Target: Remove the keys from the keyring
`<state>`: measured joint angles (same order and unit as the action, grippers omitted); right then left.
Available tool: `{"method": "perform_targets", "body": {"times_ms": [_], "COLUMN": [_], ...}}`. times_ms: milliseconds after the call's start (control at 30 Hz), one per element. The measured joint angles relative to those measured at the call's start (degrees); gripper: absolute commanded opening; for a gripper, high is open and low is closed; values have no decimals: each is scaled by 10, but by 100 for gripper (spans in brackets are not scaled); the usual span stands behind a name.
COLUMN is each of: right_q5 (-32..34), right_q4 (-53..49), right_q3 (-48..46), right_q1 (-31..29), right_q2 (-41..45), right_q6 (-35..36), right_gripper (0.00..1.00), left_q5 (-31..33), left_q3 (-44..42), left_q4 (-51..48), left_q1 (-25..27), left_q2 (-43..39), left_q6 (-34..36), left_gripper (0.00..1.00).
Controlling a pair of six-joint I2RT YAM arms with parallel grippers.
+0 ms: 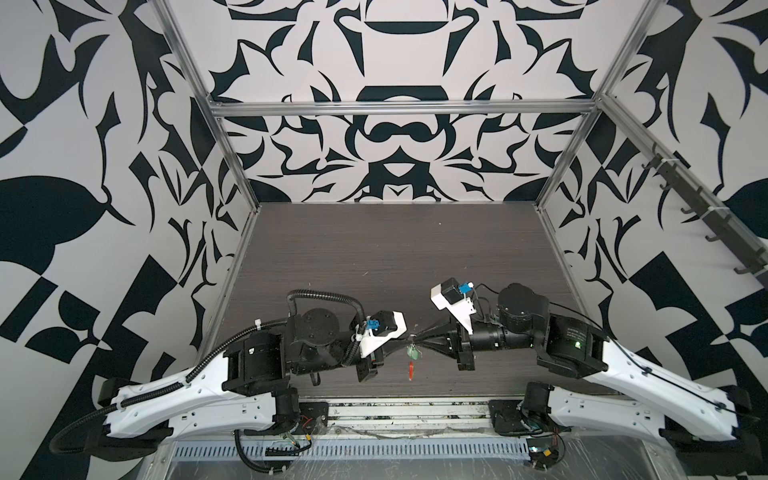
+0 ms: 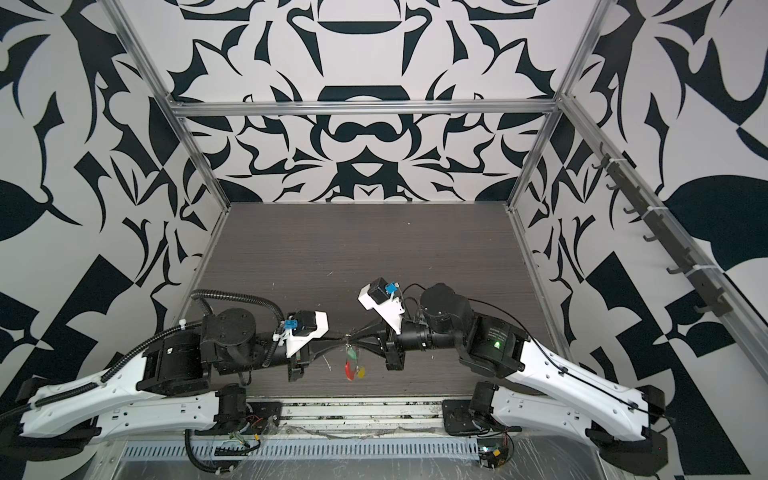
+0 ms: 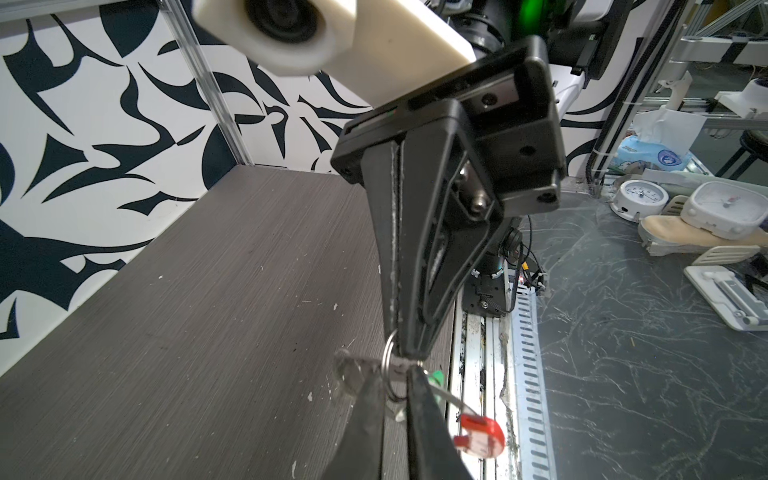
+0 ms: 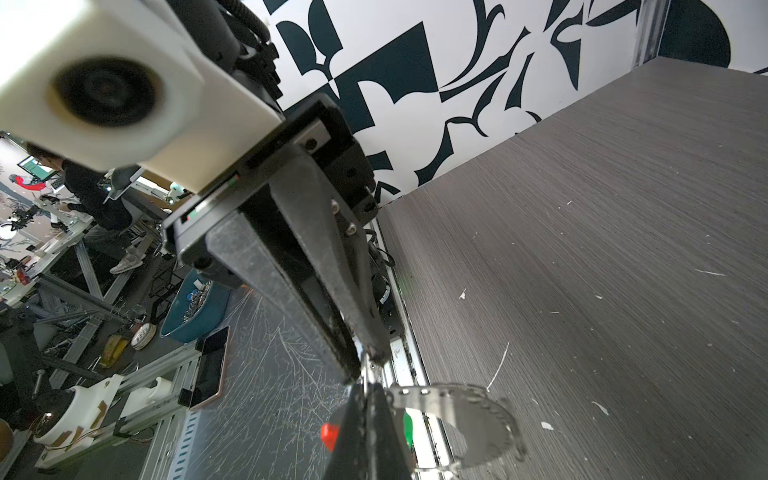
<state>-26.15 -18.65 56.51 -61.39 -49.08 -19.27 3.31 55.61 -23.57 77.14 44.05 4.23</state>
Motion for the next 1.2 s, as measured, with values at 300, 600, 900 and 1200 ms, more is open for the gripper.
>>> {"method": "perform_targets", "body": {"times_ms": [300,600,900,1200], "right_q5": [0,2,14,22], "right_q4": [-10,-13,-18,-21], "right_q3": [0,0,0,-1], "right_q1": [-1,-3,-3,-3], "right_q2": [5,9,10,15], "right_q6": [3,15,15,30], "right_gripper": [0,0,0,0], "left_q5": [-24,-29,-43,-55], "left_q3": [5,6,6,6], "left_q4": [-1,4,18,19], "left_q1": [-8,-11,-13,-22], "left_q2": [8,12,29,25], "left_q6": [-10,-23,-19,-33], "left_gripper": [7,0,17,3]}}
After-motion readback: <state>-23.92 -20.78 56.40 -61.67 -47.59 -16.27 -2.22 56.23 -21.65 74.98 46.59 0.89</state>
